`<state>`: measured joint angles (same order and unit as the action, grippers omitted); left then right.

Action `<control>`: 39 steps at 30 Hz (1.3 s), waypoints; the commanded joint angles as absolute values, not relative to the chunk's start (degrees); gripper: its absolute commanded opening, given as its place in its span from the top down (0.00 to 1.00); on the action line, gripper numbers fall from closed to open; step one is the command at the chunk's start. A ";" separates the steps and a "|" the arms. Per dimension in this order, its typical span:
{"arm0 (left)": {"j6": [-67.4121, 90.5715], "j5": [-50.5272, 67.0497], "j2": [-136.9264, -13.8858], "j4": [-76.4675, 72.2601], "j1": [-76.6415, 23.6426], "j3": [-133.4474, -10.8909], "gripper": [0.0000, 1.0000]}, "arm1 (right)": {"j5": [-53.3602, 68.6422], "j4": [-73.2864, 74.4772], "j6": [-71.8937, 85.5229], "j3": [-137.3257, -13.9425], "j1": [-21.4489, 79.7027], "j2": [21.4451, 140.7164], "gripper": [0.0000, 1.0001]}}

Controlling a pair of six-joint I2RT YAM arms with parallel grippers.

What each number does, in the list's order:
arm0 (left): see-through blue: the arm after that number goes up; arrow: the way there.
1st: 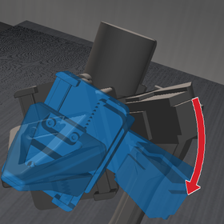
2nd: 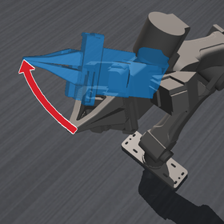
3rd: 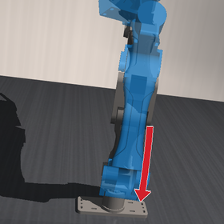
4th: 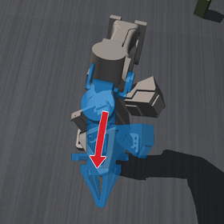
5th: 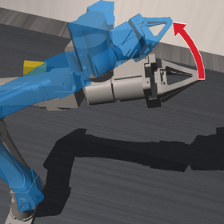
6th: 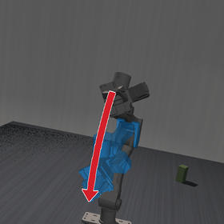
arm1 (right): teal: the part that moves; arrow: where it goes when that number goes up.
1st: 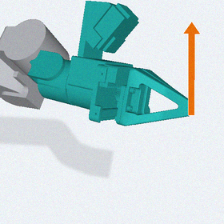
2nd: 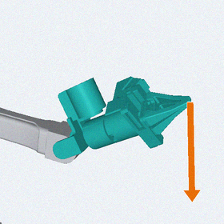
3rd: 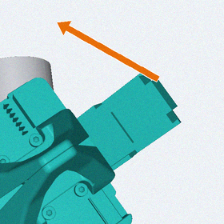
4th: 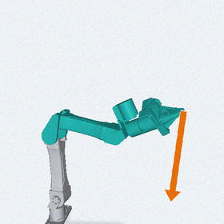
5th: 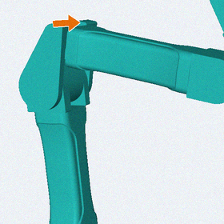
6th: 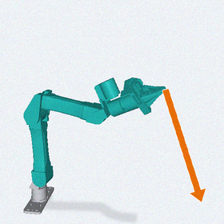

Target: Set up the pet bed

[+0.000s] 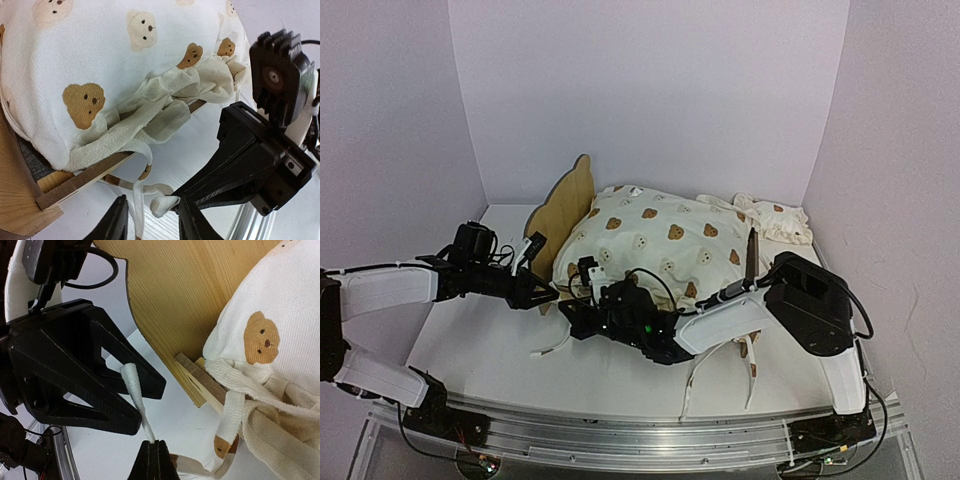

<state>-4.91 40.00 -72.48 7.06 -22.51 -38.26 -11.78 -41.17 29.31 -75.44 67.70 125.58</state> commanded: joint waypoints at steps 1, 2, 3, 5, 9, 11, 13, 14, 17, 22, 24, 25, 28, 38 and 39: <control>-2.19 42.49 -73.00 2.44 -22.16 -39.68 0.73 | -10.63 -43.86 28.28 -75.41 68.05 124.99 1.00; -2.20 42.67 -73.09 2.49 -22.15 -39.64 0.77 | -10.44 -43.86 28.14 -75.59 68.05 125.07 1.00; -2.29 43.05 -73.17 2.65 -22.16 -39.64 0.83 | -10.28 -43.86 28.14 -75.68 68.06 125.21 1.00; -2.47 43.43 -73.21 3.15 -22.19 -39.64 0.95 | -9.95 -43.86 28.28 -75.83 68.00 125.51 1.00; -3.41 40.79 -73.18 5.66 -22.22 -39.72 1.00 | -10.21 -43.36 28.21 -75.11 67.97 125.38 0.99; -3.50 35.00 -73.21 7.61 -22.19 -39.56 1.00 | -13.89 -40.04 29.04 -73.56 68.06 123.41 0.87; -4.88 31.04 -73.13 8.72 -22.23 -38.96 1.00 | -20.90 -35.30 30.83 -72.07 68.50 121.20 0.82; -5.99 30.14 -72.96 8.82 -22.24 -38.71 1.00 | -23.53 -33.39 31.42 -71.86 68.83 120.36 0.80; -8.00 29.73 -73.13 7.71 -22.64 -37.74 1.00 | -29.47 -31.92 30.74 -73.30 70.42 120.89 0.79; -12.88 29.63 -74.48 3.18 -24.83 -36.58 1.00 | -31.20 -31.95 34.33 -78.39 71.18 125.80 0.79; -14.25 28.60 -75.10 2.11 -25.11 -36.33 1.00 | -33.13 -31.93 36.02 -79.68 71.48 127.40 0.78; -14.97 28.22 -75.35 1.97 -25.13 -36.23 1.00 | -34.26 -32.16 36.69 -80.56 71.66 128.38 0.77; -16.28 28.19 -75.38 1.65 -25.14 -35.76 1.00 | -35.72 -32.96 37.11 -82.94 71.71 130.87 0.76; -21.20 29.40 -74.43 3.22 -26.12 -34.85 1.00 | -45.50 -32.87 37.08 -85.04 72.85 132.55 0.71; -21.58 29.41 -74.20 3.05 -26.10 -34.54 1.00 | -45.44 -32.87 37.43 -85.42 72.87 133.03 0.69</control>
<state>-17.98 28.35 -75.06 3.47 -25.28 -35.80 -40.61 -31.62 36.52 -82.32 71.98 132.12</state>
